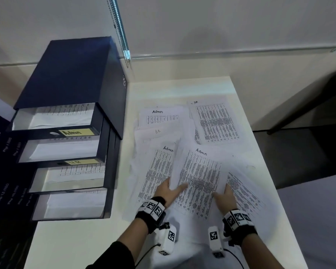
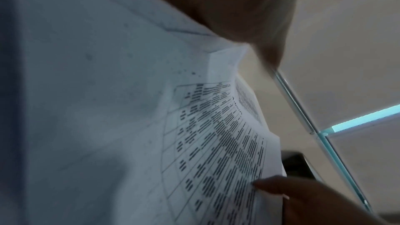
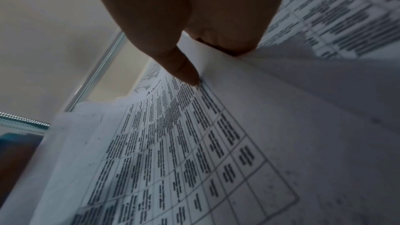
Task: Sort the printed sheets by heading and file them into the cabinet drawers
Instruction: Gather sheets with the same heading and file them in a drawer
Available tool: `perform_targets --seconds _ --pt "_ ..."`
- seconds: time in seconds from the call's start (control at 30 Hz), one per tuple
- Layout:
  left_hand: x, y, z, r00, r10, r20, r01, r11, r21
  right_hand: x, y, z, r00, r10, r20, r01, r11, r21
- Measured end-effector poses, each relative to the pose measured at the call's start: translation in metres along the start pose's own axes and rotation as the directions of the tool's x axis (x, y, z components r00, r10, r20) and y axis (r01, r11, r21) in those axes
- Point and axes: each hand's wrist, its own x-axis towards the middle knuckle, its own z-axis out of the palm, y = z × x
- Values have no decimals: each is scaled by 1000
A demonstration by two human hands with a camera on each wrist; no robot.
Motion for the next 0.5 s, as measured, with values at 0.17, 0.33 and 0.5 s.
perform_targets --seconds 0.17,0.33,0.5 --pt "13 -5 -4 990 28 -141 -13 995 101 -2 -7 -11 993 -117 24 118 991 -55" --pt "44 -35 -50 916 78 -394 75 930 360 -6 -16 -4 966 -257 -19 243 932 -268" --pt "50 -51 -71 907 73 -415 66 948 310 -17 -10 18 974 -192 120 223 901 -372"
